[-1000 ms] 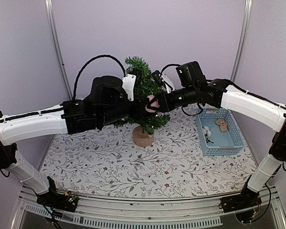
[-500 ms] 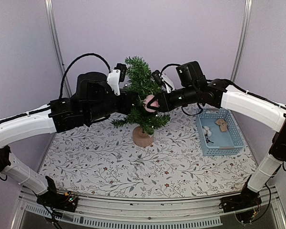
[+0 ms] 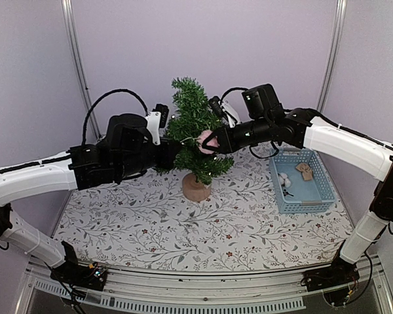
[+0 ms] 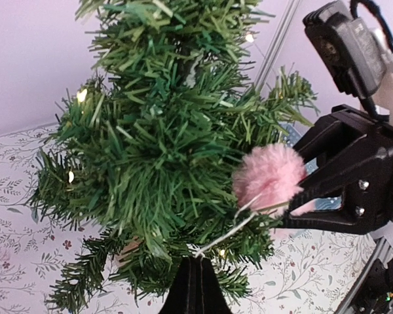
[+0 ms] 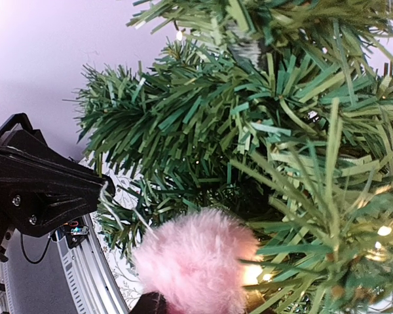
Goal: Decorate the small christmas tree
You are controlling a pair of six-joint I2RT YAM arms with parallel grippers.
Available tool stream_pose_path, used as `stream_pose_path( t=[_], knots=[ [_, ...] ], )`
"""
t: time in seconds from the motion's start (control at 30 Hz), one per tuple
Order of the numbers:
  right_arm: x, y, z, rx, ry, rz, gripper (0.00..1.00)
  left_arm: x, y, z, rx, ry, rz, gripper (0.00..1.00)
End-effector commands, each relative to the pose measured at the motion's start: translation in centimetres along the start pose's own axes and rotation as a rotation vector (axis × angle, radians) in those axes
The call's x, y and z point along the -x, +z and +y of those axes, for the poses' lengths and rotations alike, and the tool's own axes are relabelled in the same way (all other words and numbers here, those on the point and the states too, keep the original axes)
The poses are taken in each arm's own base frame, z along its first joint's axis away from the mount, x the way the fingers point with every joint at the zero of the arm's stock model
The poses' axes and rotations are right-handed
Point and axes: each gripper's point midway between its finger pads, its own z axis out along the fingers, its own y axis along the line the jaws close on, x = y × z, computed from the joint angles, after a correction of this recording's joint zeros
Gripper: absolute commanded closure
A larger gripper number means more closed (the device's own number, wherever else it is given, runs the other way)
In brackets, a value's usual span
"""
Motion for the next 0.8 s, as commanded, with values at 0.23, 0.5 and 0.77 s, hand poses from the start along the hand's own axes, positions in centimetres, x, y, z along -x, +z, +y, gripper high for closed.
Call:
stream_pose_path(
  t=[0.23,0.5,0.77],
  knots=[
    [-1.9,0.3,-0.5,-0.029,0.004,0.047,1.00,-2.7,1.1,2.1,0.044,-0.048,0.075,1.00],
    [-2.5,-0.3,0.5,0.028,-0.014,0.053,0.88,-3.1,1.9,2.3,0.045,-0.058,0.087,1.00],
    [-1.8,-2.0,2.2,0.094,-0.049,0.006,0.55,-3.0,2.1,1.9,0.021,-0.065,0.079,1.00]
  ],
)
